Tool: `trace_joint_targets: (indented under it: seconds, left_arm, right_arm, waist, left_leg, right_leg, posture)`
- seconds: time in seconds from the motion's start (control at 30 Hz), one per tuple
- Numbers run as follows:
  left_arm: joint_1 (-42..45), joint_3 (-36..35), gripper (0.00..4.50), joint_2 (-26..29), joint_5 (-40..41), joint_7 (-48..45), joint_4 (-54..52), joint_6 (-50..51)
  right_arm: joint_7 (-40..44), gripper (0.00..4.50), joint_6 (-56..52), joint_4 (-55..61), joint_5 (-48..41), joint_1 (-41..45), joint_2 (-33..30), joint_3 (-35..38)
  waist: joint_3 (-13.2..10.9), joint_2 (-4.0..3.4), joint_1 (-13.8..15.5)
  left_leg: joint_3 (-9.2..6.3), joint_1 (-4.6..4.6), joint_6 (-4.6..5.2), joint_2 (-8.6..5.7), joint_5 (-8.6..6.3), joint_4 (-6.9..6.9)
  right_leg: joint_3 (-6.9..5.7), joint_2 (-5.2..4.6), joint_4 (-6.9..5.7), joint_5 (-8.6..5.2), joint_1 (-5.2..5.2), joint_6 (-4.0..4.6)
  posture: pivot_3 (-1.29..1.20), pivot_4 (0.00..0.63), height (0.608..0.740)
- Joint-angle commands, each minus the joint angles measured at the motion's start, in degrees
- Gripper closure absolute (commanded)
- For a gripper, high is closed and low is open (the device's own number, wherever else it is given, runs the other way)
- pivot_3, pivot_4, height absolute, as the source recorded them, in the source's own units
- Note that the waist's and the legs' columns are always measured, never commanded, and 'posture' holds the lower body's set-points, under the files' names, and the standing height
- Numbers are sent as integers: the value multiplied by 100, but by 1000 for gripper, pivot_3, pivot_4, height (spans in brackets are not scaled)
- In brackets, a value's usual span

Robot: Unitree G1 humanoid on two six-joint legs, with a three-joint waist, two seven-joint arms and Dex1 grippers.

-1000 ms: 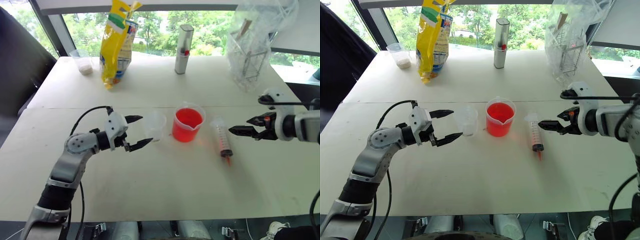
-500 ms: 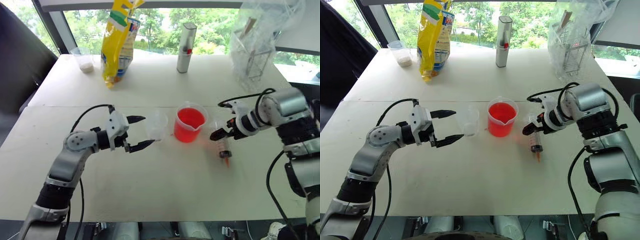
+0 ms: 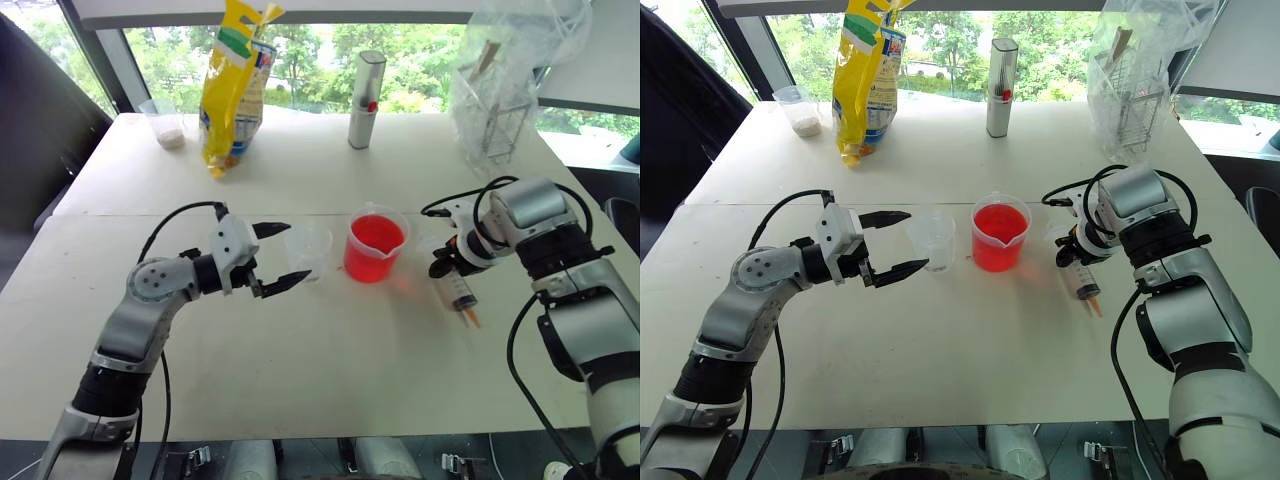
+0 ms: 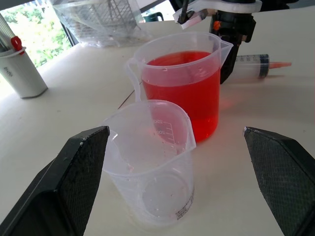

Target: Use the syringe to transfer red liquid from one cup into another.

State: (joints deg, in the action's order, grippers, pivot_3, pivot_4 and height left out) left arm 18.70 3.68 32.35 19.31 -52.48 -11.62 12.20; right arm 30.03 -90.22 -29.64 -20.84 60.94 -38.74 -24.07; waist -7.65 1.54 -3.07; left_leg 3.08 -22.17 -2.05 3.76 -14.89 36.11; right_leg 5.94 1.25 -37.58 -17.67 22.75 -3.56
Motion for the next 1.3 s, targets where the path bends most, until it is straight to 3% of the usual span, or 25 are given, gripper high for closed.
trace_joint_targets:
  seconds: [0.03,0.17,0.23,0.43,0.53,0.73,0.83,1.0,1.2,1.3]
  left_arm:
    - [133,-108,0,134,145,-86,-301,140]
    - [241,-195,0,309,378,-216,-438,475]
    - [298,-249,0,410,515,-278,-503,660]
    - [479,-284,0,621,691,-458,-501,952]
    - [651,-297,0,687,765,-593,-395,1073]
    - [1193,-268,0,825,776,-994,66,1146]
    - [1596,-257,0,862,805,-1209,388,1198]
    - [2187,-166,0,868,762,-1577,927,1216]
    - [2774,-78,0,808,739,-1919,1438,1208]
    - [3244,-61,0,550,882,-1957,1703,1404]
  right_arm:
    - [-8,3086,22,-90,143,-54,131,57]
    - [-118,3086,-197,551,137,-202,-133,615]
    - [-160,3086,-55,1403,127,-434,-431,991]
    - [-512,3086,1060,3754,77,-1087,-463,3099]
    - [-715,3086,1772,4646,5,-1291,-140,3826]
    - [-833,3086,2489,5811,-1159,-1266,1375,5033]
    - [-796,3086,3059,6195,-1382,-1714,1917,4801]
    - [-624,3086,4391,6209,-1039,-2657,2391,3851]
    - [-444,3086,6004,5433,-194,-3367,2624,2805]
    - [-343,3086,6633,4964,112,-3577,2581,2619]
  waist:
    - [0,0,-33]
    - [-2,-4,-63]
    - [-11,-17,-35]
    - [-28,-46,-13]
    - [-27,-45,-15]
    - [-27,-45,-88]
    - [-27,-44,-87]
    - [-27,-45,-83]
    - [-27,-44,-91]
    - [-28,-42,-66]
  left_leg:
    - [0,0,0,0,0,0]
    - [-7,-5,0,0,0,-1]
    - [-15,-17,0,-2,0,-1]
    - [-13,-31,0,-6,0,-16]
    - [-18,-30,0,-5,0,-19]
    - [-16,-23,-1,-2,1,-11]
    - [-18,-20,-1,-3,1,-5]
    - [-12,-24,-1,-11,1,-6]
    - [-11,-22,-1,-17,1,-1]
    - [-12,-22,-1,-17,1,1]
  right_leg:
    - [0,0,0,0,0,0]
    - [-3,-1,0,0,2,0]
    - [-10,-2,0,0,9,-1]
    - [-8,-2,1,5,29,-11]
    - [-11,8,0,5,31,-11]
    - [-7,12,-16,5,28,-10]
    - [-10,14,-27,5,26,-10]
    - [-13,4,-27,4,28,-10]
    - [-15,12,-33,4,31,-10]
    - [-16,16,-36,3,32,-9]
  posture:
    - [0,150,739]
    - [0,150,739]
    - [0,150,739]
    - [0,150,739]
    - [0,150,739]
    - [0,150,739]
    - [0,150,739]
    - [0,150,739]
    - [0,150,739]
    - [0,150,739]
